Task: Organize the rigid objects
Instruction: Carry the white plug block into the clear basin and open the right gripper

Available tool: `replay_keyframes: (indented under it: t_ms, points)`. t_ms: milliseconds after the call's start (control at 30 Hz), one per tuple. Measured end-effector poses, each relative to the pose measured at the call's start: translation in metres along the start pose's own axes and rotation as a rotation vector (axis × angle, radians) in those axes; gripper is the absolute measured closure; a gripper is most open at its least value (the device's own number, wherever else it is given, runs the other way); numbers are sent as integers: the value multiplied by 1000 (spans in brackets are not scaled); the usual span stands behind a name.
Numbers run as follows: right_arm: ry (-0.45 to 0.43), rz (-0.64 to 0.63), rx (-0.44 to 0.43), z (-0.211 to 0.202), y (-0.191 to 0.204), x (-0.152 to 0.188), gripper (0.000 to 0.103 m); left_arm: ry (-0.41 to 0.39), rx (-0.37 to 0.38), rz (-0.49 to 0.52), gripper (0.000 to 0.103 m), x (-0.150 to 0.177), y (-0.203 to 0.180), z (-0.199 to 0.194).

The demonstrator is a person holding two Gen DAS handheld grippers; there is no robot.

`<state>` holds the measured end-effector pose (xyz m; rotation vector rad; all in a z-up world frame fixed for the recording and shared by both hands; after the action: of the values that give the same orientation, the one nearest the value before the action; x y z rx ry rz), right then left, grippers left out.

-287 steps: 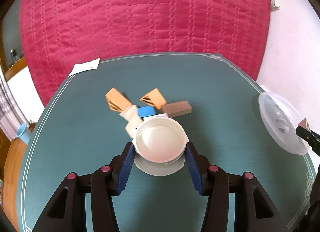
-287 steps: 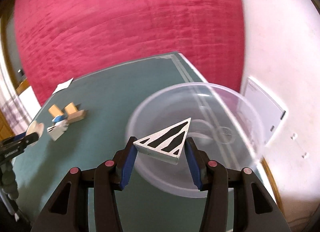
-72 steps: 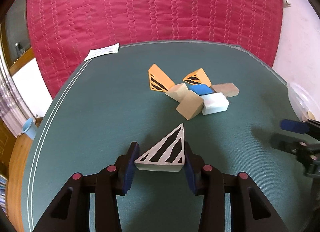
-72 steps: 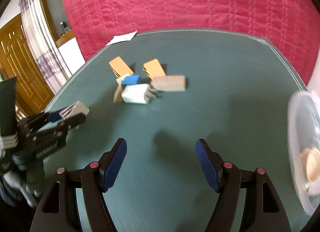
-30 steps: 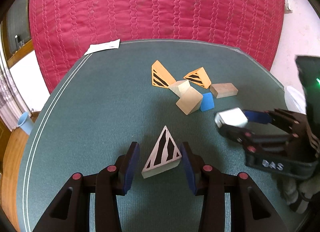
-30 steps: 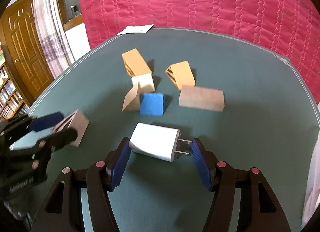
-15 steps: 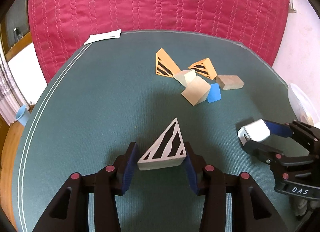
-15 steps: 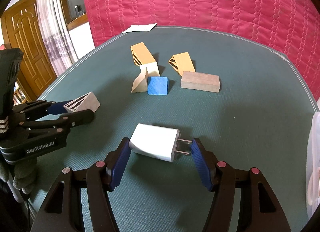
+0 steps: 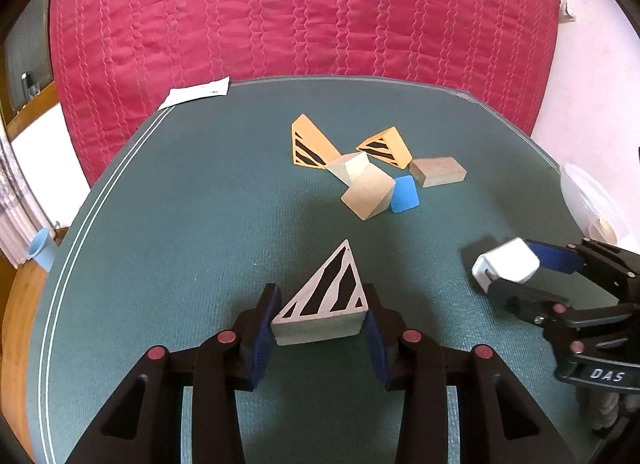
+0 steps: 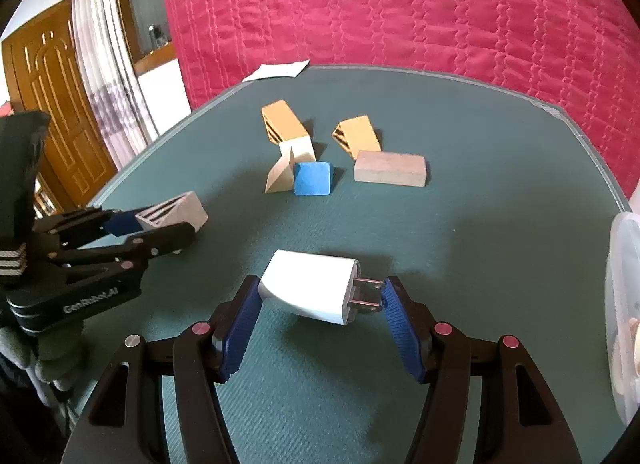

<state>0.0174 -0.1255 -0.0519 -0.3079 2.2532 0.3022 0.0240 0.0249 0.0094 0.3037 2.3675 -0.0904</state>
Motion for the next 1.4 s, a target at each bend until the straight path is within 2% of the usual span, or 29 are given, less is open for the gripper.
replay_keyframes:
  t_ms: [300,633,1000,1400]
  points:
    - [-36,46,1,-22,-17,2,40,-5,0,14,61,-2,-13,-5]
    - [-84,125,63,-53,-56,7,40,-6,13,34,61,-4,-35,-10]
    - [-169,253,171,-96,-119,9,40,-10,44,80,61,-9,-65,-13]
    - [-258,443,336,-140,-203,18,40,-16,75,127,61,-15,-95,-15]
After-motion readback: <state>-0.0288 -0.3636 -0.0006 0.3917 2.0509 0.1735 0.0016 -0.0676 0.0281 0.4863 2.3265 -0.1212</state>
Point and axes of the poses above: each gripper's, at about its wrist camera, not at the fingertips, and z roughly the way its jaws point, y to its left, x to its underside, the point moved 3 cm from there along z, roughly the way its jaws point, and after that the axes turned 3 degrees about z, right-handed, at the moved point
